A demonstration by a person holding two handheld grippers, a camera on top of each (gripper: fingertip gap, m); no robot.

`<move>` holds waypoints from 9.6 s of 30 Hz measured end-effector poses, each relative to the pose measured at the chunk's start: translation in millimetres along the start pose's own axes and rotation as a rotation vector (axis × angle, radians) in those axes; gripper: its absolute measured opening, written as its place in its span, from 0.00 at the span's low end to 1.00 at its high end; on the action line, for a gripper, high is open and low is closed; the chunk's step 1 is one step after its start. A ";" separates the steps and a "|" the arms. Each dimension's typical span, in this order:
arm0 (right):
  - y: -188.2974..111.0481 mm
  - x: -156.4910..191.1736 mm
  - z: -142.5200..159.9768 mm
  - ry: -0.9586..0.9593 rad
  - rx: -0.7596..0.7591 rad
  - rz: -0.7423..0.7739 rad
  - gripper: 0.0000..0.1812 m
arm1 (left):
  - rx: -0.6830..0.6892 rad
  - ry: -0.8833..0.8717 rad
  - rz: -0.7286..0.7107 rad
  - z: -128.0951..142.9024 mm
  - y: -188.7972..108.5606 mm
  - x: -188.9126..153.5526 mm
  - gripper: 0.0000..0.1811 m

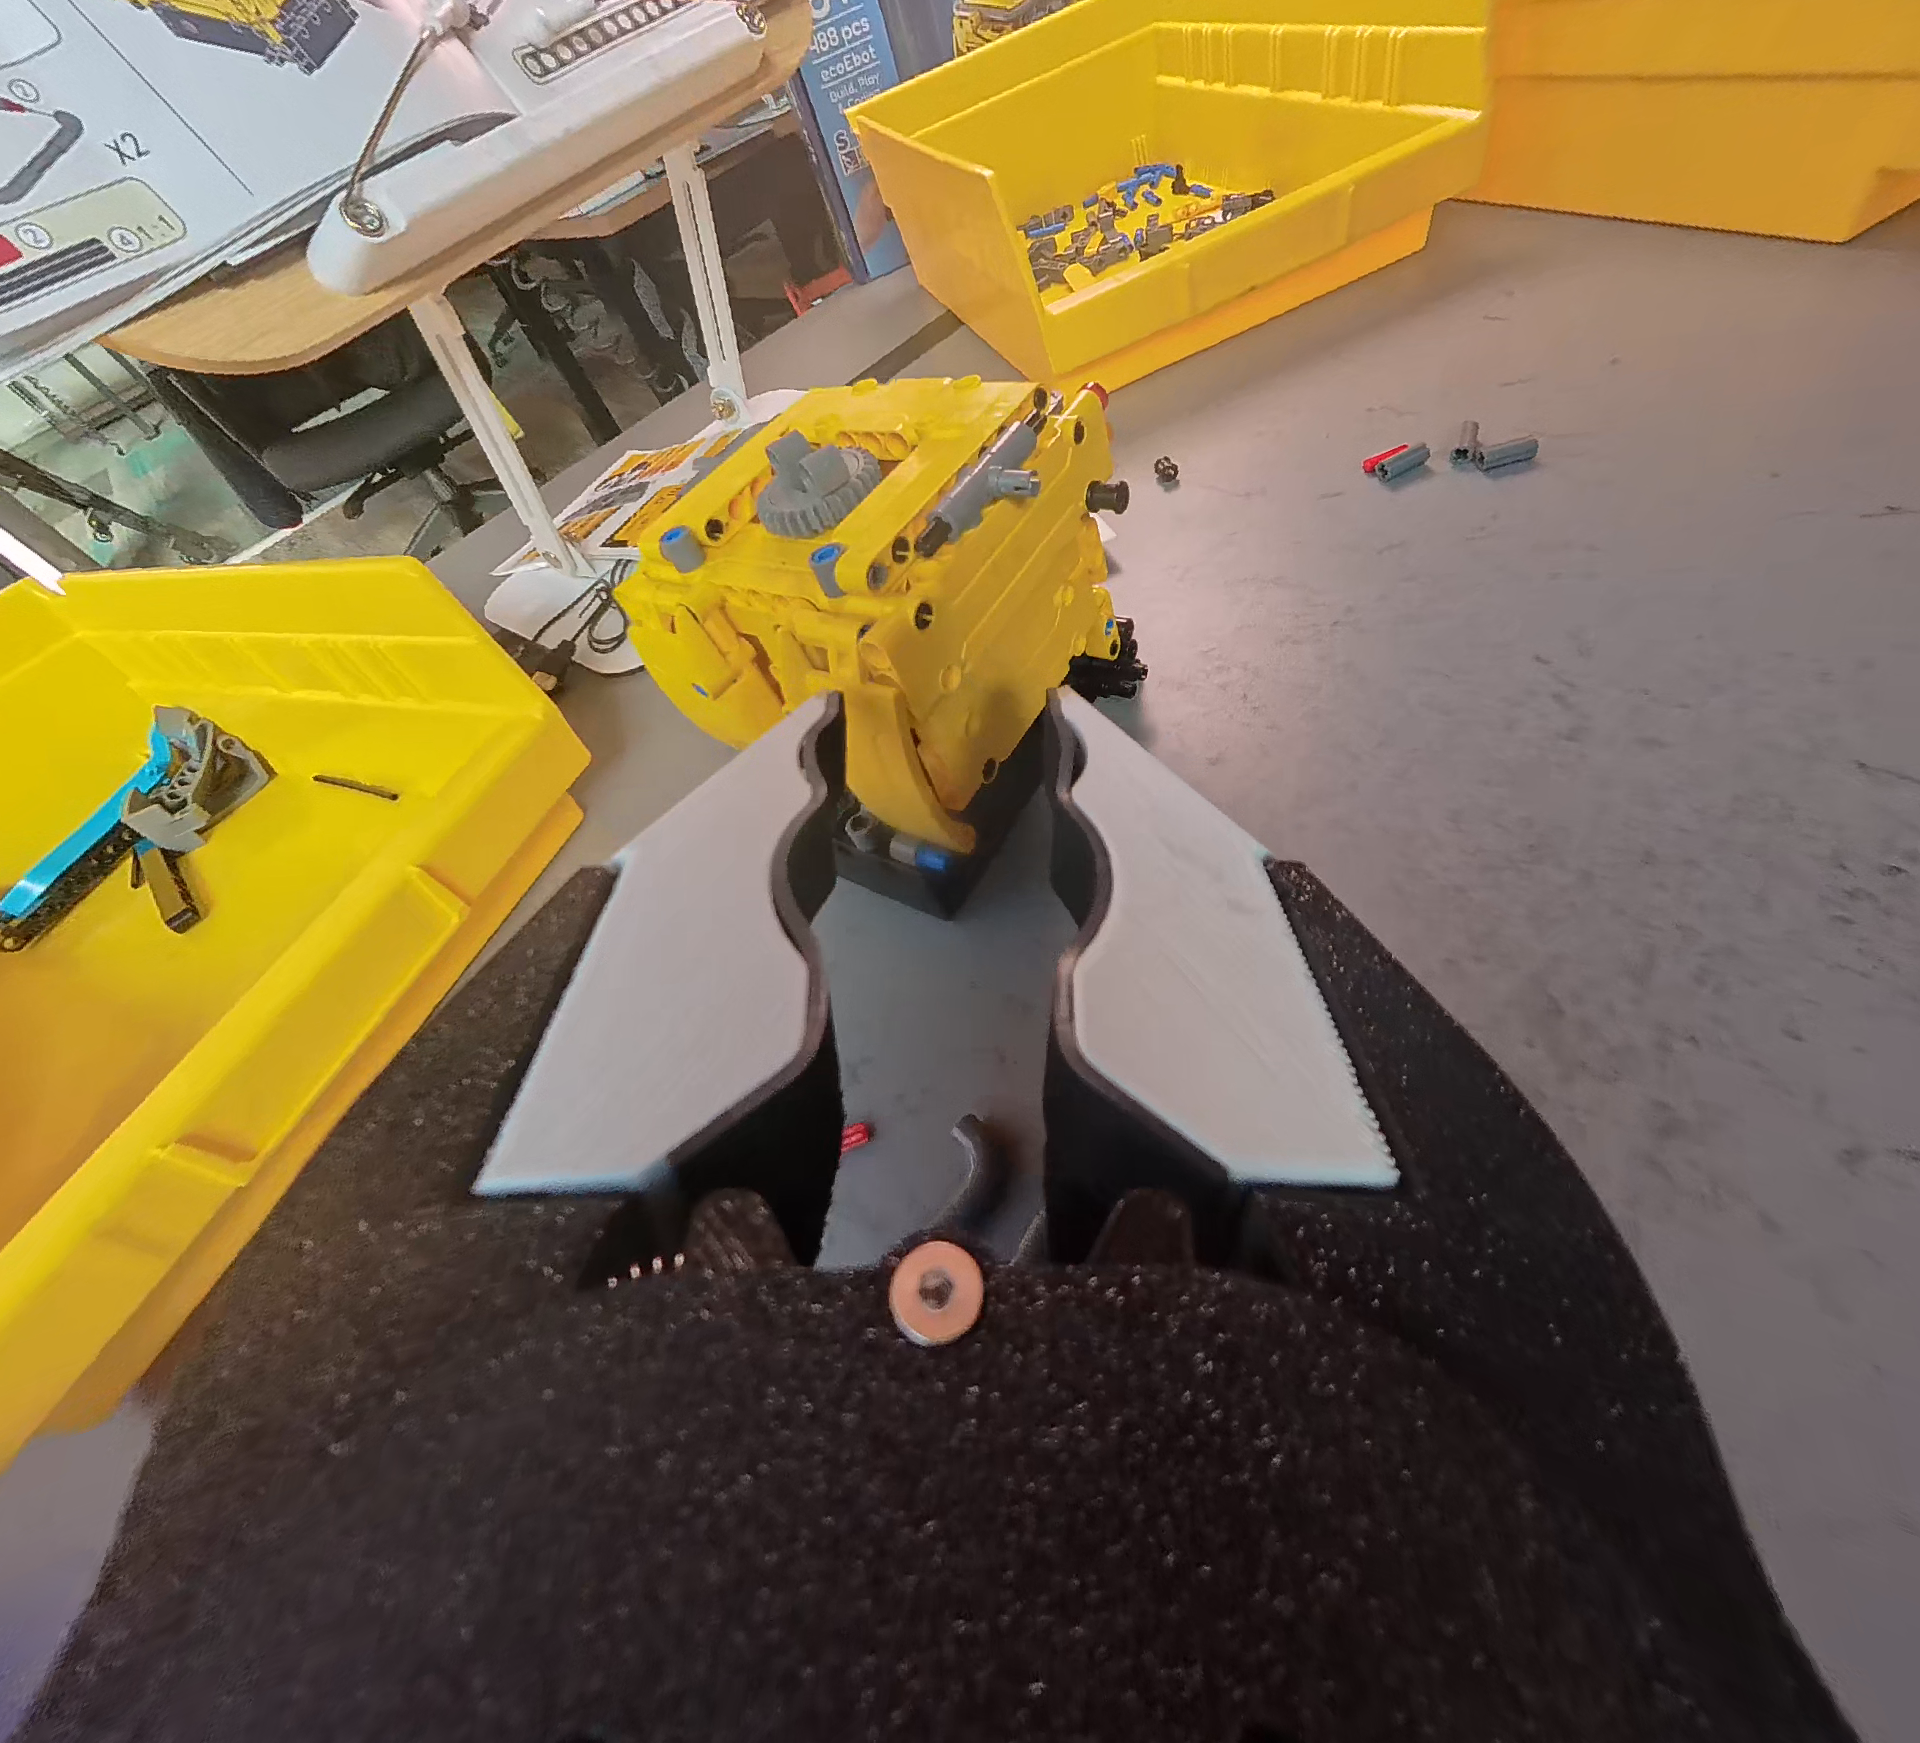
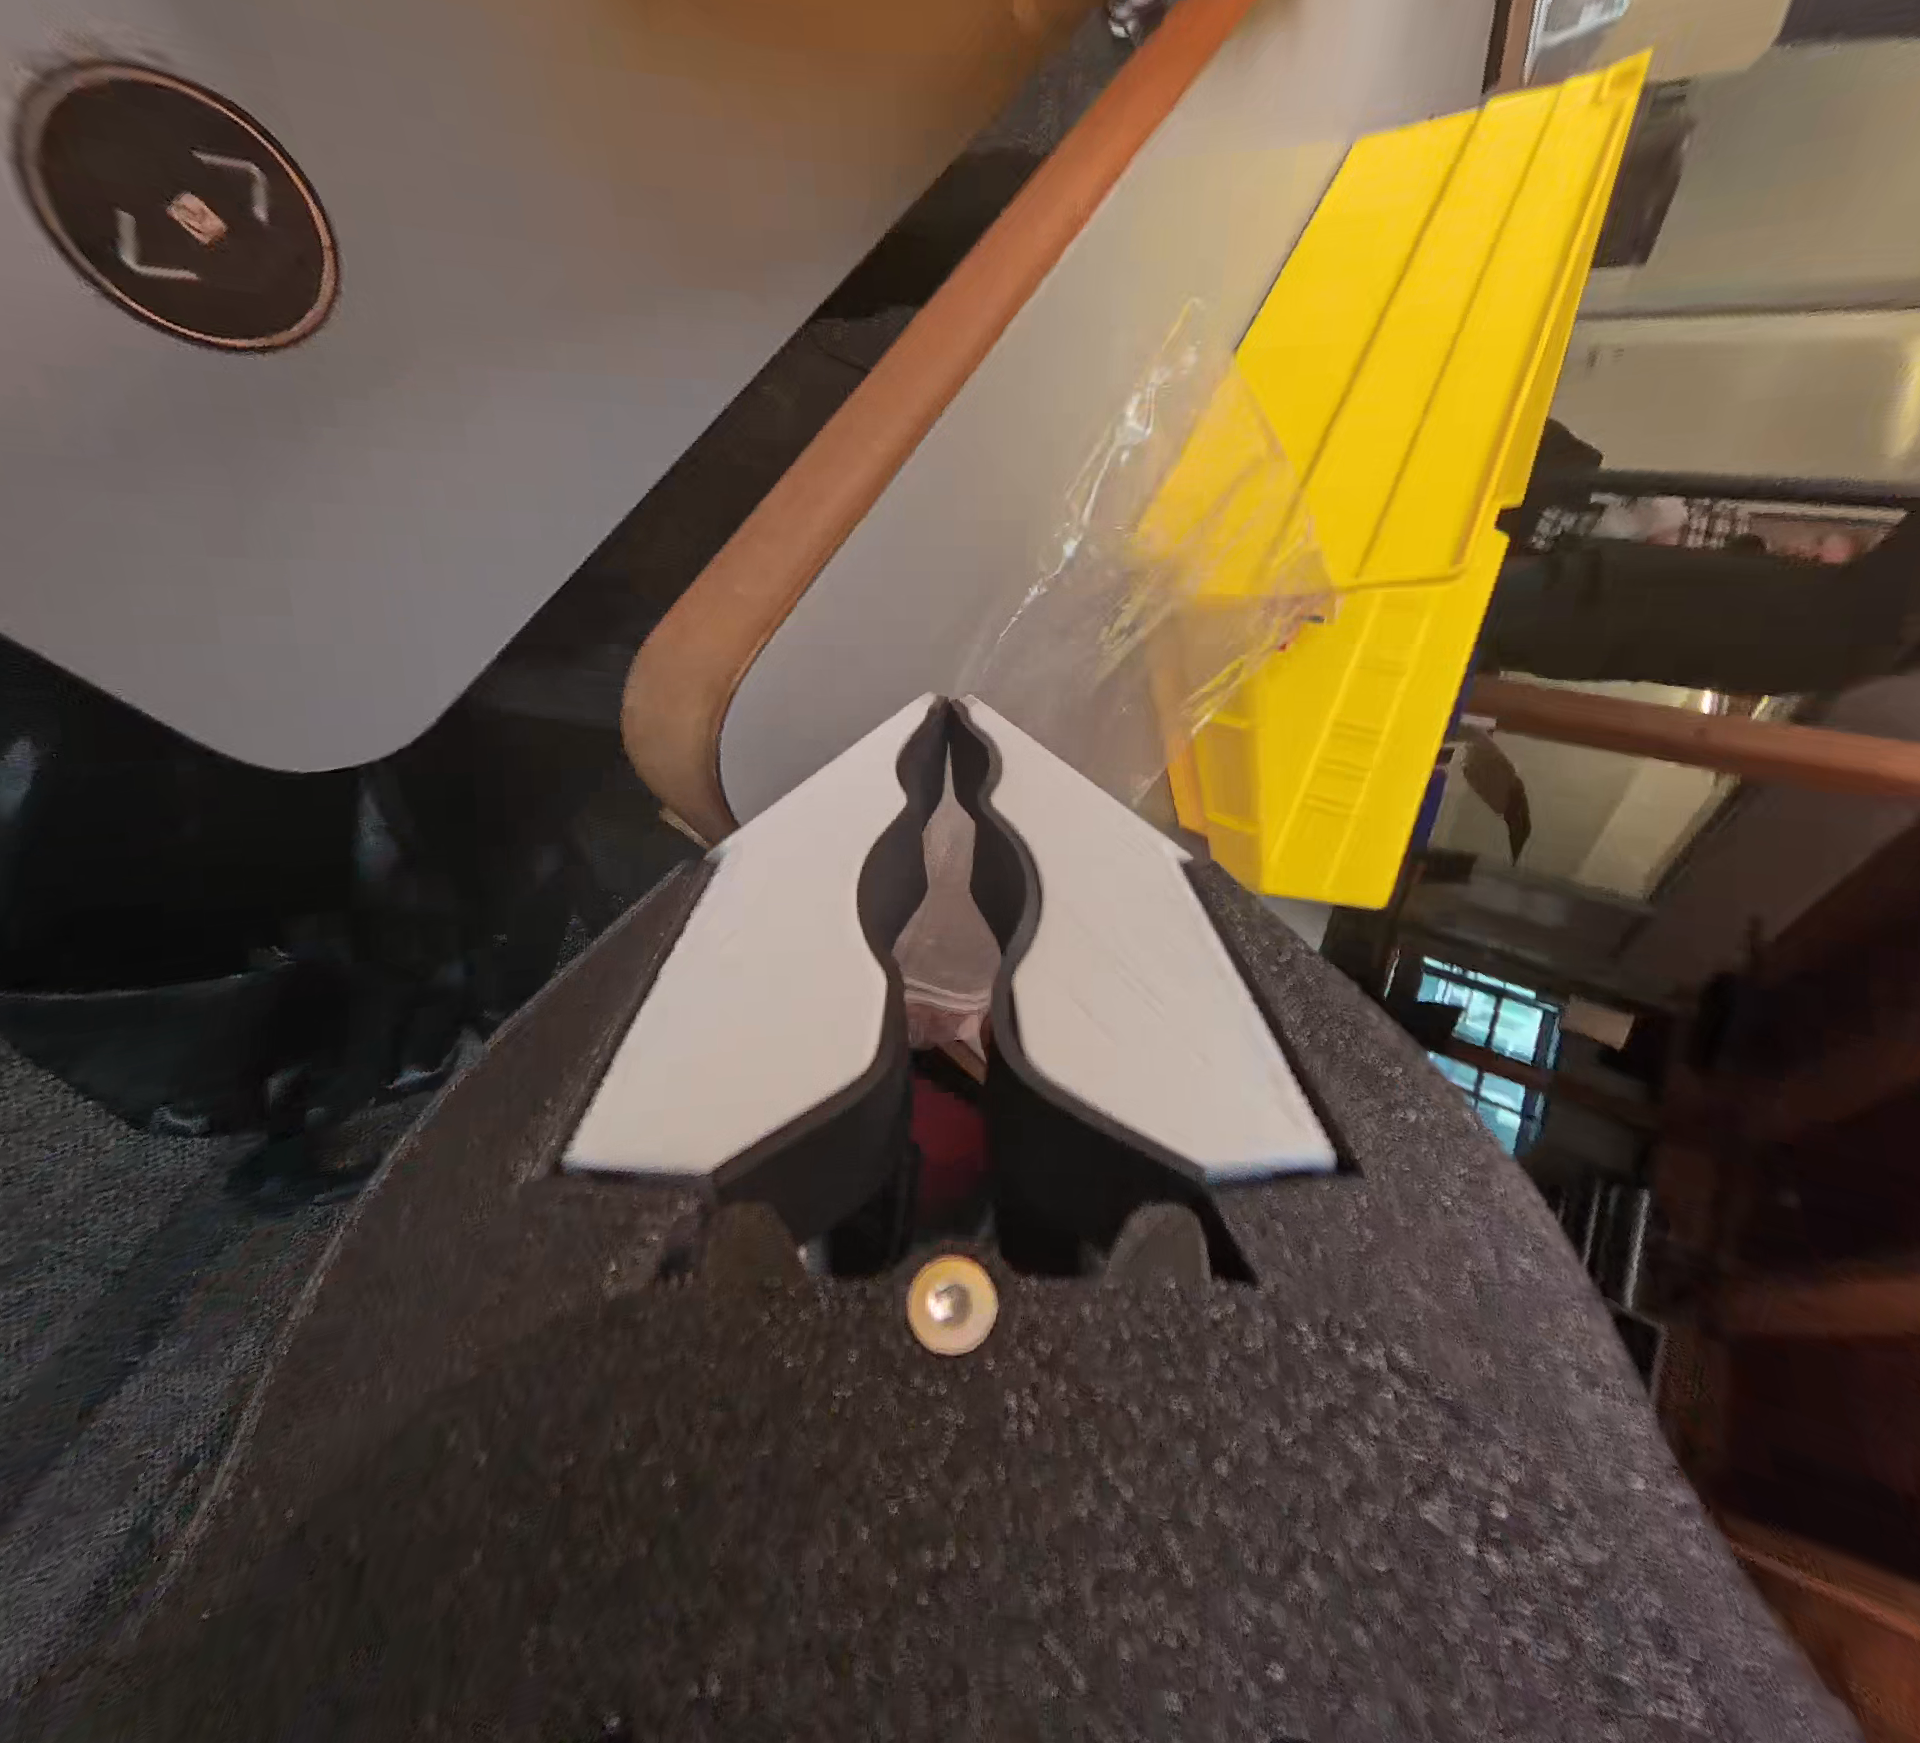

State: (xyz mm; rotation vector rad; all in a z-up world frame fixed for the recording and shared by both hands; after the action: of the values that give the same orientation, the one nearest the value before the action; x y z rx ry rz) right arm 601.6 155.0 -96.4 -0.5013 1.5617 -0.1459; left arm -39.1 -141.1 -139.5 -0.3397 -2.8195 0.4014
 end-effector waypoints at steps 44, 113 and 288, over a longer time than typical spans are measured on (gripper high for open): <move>-7.2 -74.8 5.9 0.823 -0.129 0.260 0.23 | -0.008 -0.004 0.006 -1.8 -0.1 -0.6 0.20; -63.8 36.6 -436.2 1.037 -1.067 -1.377 0.00 | -0.556 -0.447 0.824 -36.9 -42.5 -10.5 0.00; 127.7 -58.2 87.1 0.994 0.320 -0.291 0.33 | -0.162 -0.142 0.063 -9.2 -34.2 2.2 0.24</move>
State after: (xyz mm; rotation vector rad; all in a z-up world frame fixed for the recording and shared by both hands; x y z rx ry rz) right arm 656.7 310.7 -99.2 -0.4109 2.3521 -0.9695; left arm -44.9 -170.3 -120.2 -0.4514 -2.9943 0.2174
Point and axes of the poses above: each gripper's, where its closed fingertips meet, y out along the fingers, z out of its underside, x = y × z across the jaws, the point moved 9 cm from there along -y, back along the fingers, and after that the axes turned 11 degrees about z, right-handed, at the moved point
